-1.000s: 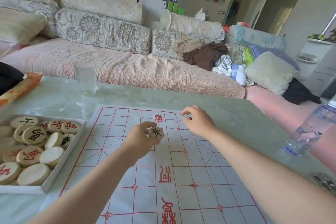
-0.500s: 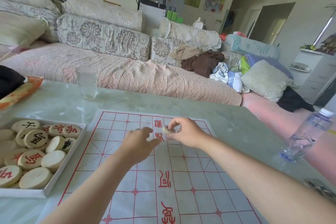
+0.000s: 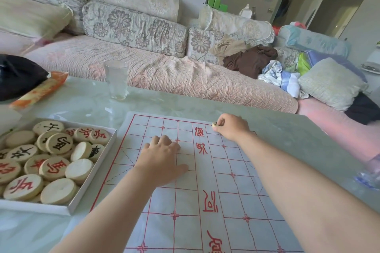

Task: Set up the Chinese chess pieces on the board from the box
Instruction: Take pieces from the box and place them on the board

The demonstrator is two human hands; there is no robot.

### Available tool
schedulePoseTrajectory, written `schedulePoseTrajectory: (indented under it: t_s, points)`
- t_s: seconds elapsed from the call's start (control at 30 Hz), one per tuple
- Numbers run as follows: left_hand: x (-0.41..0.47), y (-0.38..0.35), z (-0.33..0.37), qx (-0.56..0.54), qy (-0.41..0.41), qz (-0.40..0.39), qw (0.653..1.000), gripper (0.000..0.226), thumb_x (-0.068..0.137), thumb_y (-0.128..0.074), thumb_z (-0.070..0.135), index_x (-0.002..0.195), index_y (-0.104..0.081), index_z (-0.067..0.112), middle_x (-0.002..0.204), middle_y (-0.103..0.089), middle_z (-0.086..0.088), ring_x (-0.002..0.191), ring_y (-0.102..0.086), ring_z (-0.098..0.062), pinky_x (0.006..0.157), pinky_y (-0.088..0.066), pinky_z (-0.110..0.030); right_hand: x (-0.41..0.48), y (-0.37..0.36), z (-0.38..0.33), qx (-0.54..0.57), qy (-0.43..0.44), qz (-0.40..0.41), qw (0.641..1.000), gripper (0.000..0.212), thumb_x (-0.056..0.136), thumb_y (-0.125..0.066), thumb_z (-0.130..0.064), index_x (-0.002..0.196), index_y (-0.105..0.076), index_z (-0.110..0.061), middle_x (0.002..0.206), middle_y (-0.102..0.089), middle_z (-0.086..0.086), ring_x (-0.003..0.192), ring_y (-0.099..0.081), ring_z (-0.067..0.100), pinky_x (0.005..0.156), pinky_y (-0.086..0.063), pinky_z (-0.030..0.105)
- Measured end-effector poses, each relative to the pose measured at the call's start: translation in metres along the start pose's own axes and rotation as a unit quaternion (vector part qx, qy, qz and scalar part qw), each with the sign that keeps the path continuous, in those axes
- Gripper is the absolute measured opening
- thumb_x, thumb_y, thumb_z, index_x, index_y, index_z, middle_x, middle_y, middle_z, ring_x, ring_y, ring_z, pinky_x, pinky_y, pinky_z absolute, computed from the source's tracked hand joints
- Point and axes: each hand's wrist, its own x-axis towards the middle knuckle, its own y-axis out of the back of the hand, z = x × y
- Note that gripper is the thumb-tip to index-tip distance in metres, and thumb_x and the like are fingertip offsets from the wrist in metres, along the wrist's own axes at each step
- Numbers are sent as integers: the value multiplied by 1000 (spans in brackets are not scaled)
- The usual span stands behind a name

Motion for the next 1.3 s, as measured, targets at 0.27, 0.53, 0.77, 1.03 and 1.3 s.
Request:
schedulePoseTrajectory:
  t_s: [0.27, 0.53, 0.77, 1.03, 1.3]
  points:
    - [-8, 15, -7, -48, 1, 59, 997, 49, 88, -50, 53, 133, -50, 33, 132, -44, 7, 125, -34, -16, 103, -32, -33, -40, 18, -51, 45, 86, -4, 995, 10, 91, -53, -26, 90, -62, -30, 112, -56, 2, 99, -60, 24, 86, -48, 33]
    - [-43, 69, -50, -16, 60, 141, 988, 28, 90, -49, 32, 117, -59, 32, 116, -57, 5, 114, -46, -18, 91, -40, -33, -108, 33, -167, 149, 204, -75, 965, 18, 87, -53, -18, 90, -67, -29, 89, -66, -9, 83, -61, 16, 74, -52, 31]
    - [-106, 97, -132, 8, 147, 124, 981, 33, 87, -48, 26, 119, -57, 31, 122, -54, 2, 116, -45, -22, 92, -42, -36, -146, 14, -258, 123, 272, -136, 945, 20, 90, -55, -18, 93, -66, -34, 99, -62, -10, 95, -60, 17, 76, -47, 29]
    - [-146, 99, -182, 43, 197, 100, 974, 45, 90, -49, 27, 135, -43, 28, 133, -46, 2, 124, -39, -22, 98, -37, -35, -158, -10, -307, 30, 231, -171, 957, 40, 85, -57, -33, 124, -61, -31, 129, -60, 1, 119, -56, 29, 88, -46, 32]
    - [-134, 109, -178, -111, 193, 131, 966, 40, 92, -50, 25, 131, -47, 26, 125, -55, -2, 115, -50, -23, 91, -44, -35, -162, -6, -323, 197, 238, -130, 942, 23, 84, -62, -8, 89, -72, -28, 95, -68, -5, 84, -62, 16, 58, -41, 17]
